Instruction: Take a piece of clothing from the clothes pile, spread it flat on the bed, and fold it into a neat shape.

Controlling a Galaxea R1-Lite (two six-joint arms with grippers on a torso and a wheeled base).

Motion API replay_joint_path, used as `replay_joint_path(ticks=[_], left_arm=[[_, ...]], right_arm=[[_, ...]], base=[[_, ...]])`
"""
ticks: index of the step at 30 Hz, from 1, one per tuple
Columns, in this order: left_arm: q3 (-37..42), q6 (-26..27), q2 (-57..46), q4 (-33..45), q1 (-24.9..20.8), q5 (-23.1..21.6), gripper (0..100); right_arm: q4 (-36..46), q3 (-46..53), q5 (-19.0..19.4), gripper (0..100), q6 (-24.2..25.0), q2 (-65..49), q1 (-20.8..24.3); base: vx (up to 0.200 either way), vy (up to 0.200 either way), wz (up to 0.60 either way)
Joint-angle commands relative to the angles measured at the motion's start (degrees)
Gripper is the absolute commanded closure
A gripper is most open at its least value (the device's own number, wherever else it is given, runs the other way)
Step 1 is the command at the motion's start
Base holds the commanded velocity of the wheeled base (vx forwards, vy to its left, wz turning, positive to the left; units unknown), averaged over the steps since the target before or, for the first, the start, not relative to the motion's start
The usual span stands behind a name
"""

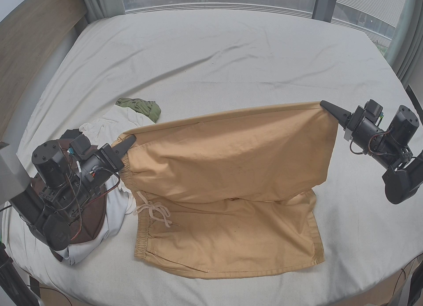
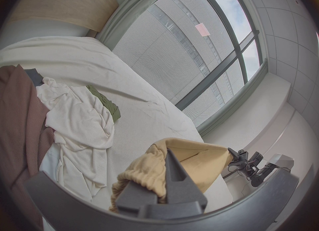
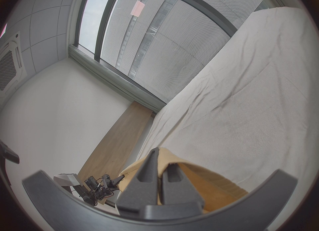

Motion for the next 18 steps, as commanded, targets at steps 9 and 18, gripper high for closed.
replay_joint_path(ticks=[9,18], left_arm=[[-8.91,-0.09,7.57,-0.05,0.73,1.97,100],[-14.63,-0.71,12.75,-0.05,2.84,5.48,100]], right_arm=[[0.60,-8.55,0.12,100,1.06,8.51,-0.20],[2.01,-15.58,0.20,100,2.29,14.22,-0.28]], base=[[0.000,0.000,0.00],[0.000,0.000,0.00]])
